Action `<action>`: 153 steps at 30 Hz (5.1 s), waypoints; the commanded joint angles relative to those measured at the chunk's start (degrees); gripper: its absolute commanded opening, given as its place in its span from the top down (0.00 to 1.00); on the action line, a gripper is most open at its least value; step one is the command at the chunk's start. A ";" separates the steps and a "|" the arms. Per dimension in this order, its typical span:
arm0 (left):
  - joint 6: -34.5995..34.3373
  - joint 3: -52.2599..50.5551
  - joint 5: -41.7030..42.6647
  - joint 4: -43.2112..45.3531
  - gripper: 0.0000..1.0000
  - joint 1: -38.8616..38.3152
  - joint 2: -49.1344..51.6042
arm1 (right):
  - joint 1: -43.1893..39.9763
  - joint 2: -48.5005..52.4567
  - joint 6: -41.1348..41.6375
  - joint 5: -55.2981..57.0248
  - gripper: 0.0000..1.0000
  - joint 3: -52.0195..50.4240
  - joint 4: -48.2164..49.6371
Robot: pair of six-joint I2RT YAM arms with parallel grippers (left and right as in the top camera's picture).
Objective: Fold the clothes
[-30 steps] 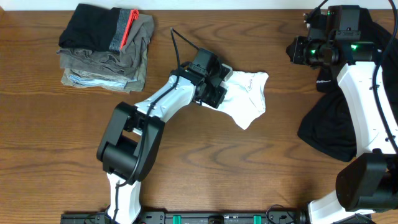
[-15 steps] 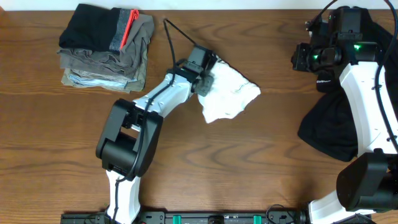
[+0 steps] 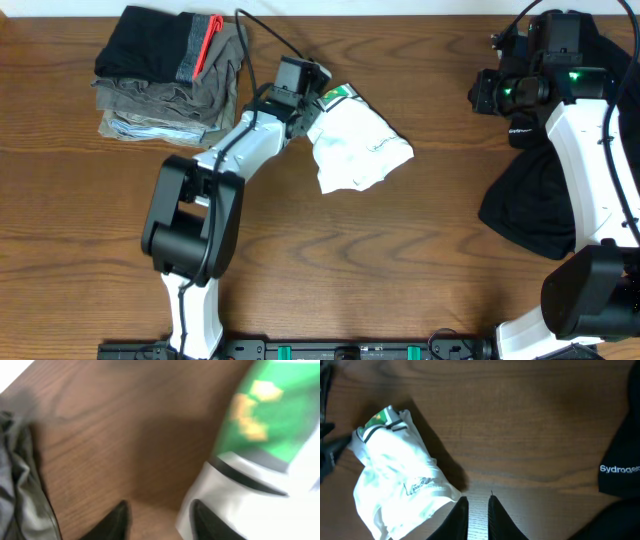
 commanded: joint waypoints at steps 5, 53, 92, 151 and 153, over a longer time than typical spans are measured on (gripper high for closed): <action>11.06 1.03 5.07 -10.23 0.34 -10.88 -14.51 | -1.88 0.07 -0.85 0.17 0.75 -0.35 1.25; 11.37 0.87 -22.25 -4.04 0.94 -21.77 8.37 | -1.99 0.07 -2.01 0.22 0.75 -0.37 0.46; 26.45 1.46 -13.88 38.40 0.93 17.88 -14.14 | -2.05 0.07 -1.68 -0.72 0.75 -0.37 0.85; -3.87 12.76 -17.68 21.53 0.02 14.08 1.03 | 0.20 0.63 -1.73 -0.63 0.57 -0.70 0.50; -3.87 12.76 -17.68 21.09 0.02 12.72 -1.79 | 0.17 0.87 -1.73 -0.68 0.56 -0.70 0.63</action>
